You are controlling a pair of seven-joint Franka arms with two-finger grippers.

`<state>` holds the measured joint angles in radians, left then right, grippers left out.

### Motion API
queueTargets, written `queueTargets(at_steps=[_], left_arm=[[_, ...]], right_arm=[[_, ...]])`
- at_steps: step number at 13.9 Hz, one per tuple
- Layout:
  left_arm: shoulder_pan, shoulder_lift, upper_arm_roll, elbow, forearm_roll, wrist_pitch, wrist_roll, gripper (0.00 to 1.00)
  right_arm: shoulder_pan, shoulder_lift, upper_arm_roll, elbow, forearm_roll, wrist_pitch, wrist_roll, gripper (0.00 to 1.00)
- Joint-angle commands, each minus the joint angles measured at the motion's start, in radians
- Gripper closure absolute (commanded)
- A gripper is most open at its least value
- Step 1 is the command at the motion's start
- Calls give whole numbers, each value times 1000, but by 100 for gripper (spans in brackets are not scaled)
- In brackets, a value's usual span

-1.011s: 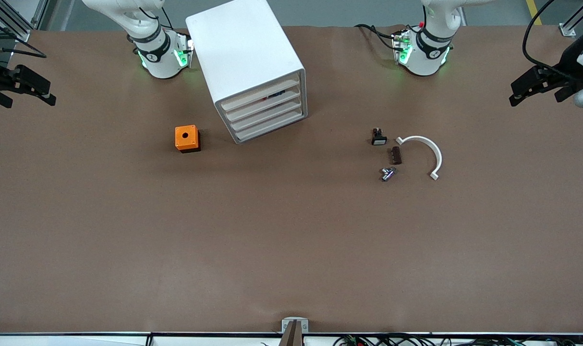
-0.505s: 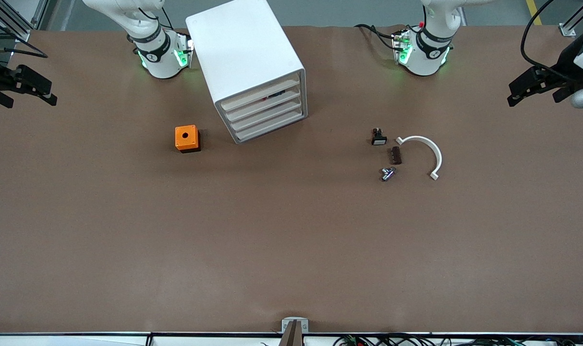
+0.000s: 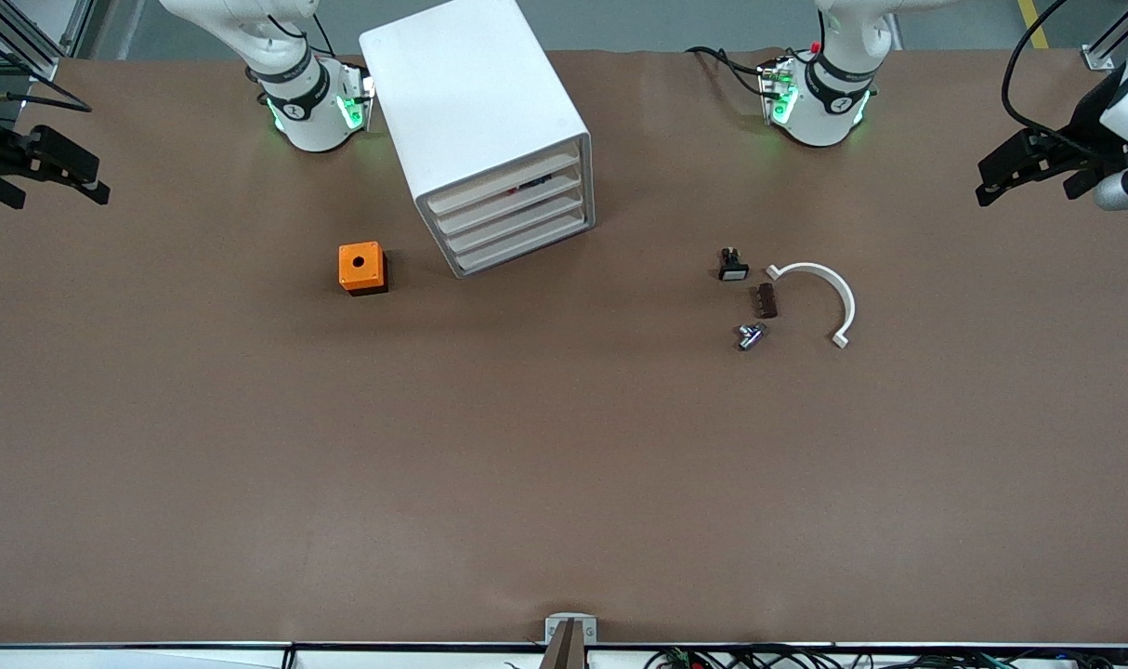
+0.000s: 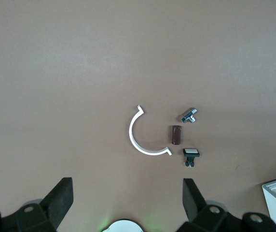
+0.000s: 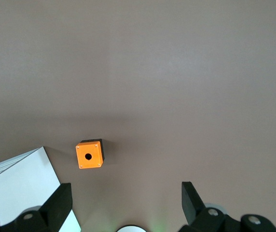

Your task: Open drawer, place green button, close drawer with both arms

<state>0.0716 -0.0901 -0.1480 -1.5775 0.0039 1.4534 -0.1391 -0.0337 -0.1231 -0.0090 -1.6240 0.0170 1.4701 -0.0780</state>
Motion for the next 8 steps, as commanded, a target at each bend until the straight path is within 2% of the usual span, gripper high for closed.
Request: queueTargets(at_steps=[1,8], left_arm=[[0,-7,-5,-6,19,-2,18,0],[2,-3,-5,-1,19,-1,18,0]], right_arm=[[-20,-20,12,-14,9,39,10,0],[-32,-24,7,-16,31,32,72,0]])
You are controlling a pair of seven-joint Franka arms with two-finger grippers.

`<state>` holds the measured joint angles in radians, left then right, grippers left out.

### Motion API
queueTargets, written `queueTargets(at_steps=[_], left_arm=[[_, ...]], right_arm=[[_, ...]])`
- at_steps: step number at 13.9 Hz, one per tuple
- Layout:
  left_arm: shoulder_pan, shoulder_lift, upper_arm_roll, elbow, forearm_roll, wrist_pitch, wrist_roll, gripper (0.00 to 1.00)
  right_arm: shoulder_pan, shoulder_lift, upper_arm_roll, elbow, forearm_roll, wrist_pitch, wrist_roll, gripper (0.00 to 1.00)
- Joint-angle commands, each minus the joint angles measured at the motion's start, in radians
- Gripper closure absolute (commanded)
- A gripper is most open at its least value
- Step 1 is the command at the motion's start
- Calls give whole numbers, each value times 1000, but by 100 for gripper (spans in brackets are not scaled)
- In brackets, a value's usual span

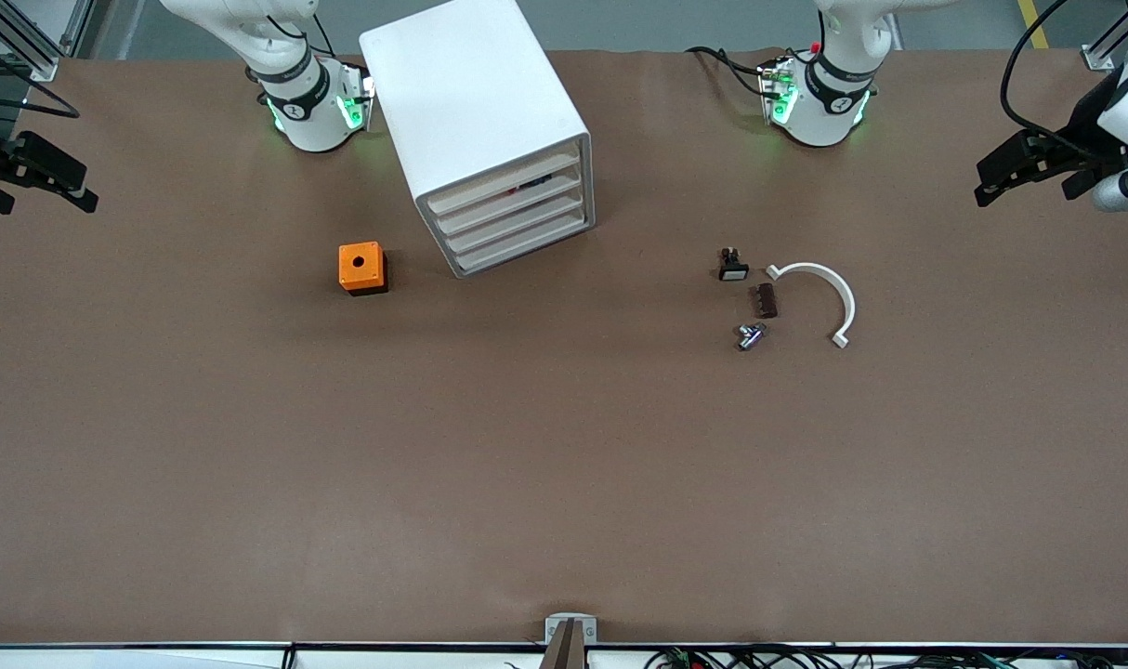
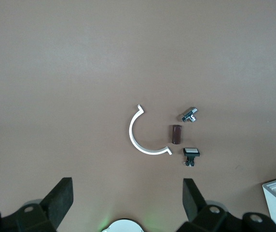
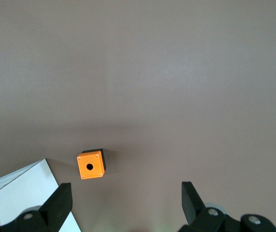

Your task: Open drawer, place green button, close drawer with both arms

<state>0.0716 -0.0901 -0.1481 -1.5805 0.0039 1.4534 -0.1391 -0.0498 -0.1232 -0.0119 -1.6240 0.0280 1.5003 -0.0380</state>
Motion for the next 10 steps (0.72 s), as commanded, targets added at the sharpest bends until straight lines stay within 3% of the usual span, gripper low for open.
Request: queueTargets(at_steps=[1,10], left_arm=[[2,-5,-5,2,19,-1,18,0],[7,3,-2,22,28,2,15,0]], right_arm=[[-16,-29,10,-17,20,1,32,0],[-15,-61,12,-14,18,-18,30,0]])
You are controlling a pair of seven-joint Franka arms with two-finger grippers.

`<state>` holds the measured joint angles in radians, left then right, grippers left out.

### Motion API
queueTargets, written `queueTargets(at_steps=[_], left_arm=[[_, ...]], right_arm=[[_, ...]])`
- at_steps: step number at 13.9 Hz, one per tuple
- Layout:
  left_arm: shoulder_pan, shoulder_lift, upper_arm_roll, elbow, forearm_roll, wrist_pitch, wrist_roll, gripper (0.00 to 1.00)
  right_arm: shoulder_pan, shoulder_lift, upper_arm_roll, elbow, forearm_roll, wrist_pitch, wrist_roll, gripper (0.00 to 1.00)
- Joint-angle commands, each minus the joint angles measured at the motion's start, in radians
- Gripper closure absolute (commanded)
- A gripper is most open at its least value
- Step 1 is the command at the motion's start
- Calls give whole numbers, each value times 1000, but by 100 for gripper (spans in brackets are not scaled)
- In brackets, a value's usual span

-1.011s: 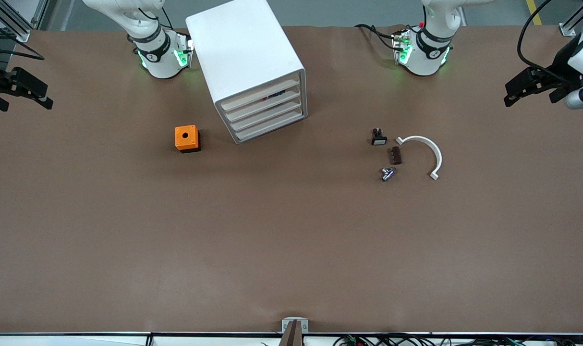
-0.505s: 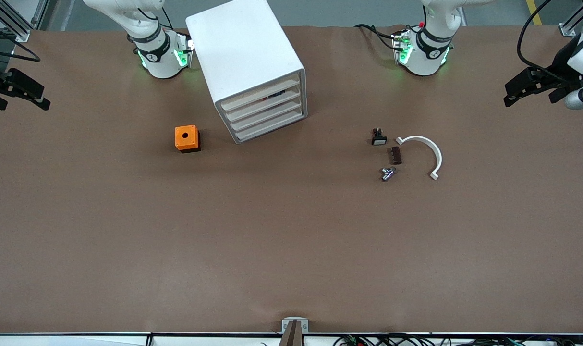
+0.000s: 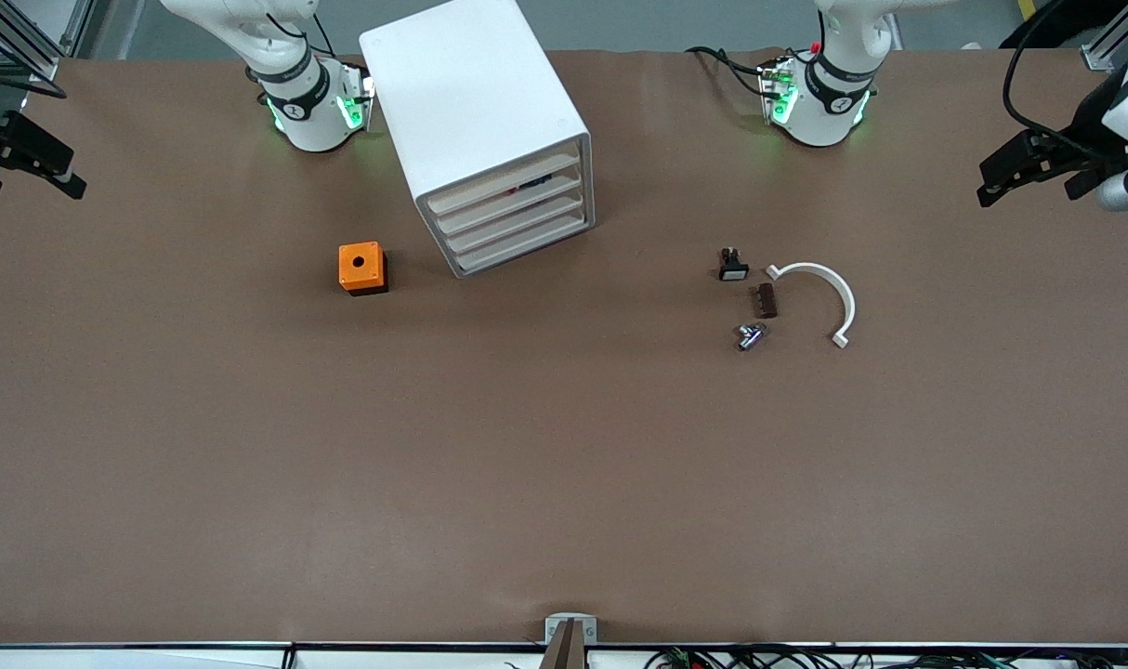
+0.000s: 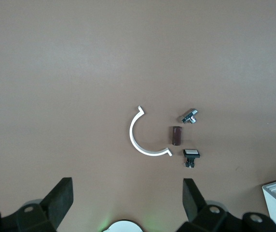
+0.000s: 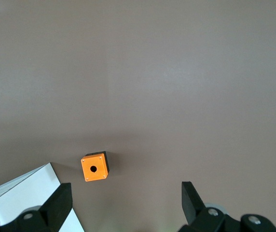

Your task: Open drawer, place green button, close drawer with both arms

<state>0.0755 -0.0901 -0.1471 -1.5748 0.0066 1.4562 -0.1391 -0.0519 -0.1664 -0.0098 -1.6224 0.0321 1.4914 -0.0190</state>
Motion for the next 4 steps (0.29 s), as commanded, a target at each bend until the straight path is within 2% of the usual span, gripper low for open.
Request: queueTargets(at_steps=[1,4], left_arm=[[3,3,-3,21,39,0,16,0],[3,3,-3,21,46,0,18,0]], right_arm=[[-13,-18,10,-16,14,-13,11,0],[-13,-15,10,-17,12,-11,11,0]])
